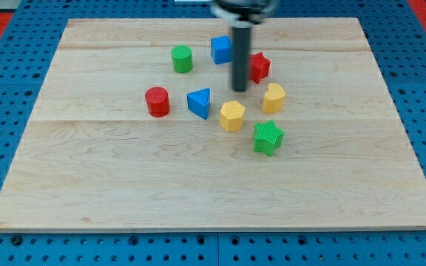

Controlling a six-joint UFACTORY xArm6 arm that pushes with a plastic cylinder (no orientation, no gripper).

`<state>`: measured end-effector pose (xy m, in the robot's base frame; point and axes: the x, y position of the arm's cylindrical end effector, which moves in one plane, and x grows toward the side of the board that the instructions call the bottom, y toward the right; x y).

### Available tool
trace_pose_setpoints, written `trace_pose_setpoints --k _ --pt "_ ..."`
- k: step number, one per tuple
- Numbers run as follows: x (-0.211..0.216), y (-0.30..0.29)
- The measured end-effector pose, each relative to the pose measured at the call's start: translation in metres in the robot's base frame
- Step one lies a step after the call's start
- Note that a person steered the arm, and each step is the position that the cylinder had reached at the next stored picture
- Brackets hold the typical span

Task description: Move red star towards up

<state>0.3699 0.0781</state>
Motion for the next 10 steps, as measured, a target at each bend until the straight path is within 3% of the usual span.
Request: trace_pose_setpoints --k 1,3,5,6,7,8,9,10 --pt "-0.016 0.039" --pt "0.054 0.042" --pt "-0.049 0.035" --pt "-0.038 0.028" --pt "-0.001 0.043" --pt "0.017 0.011" --pt "-0.009 -0.035" --pt "-0.023 -0.018"
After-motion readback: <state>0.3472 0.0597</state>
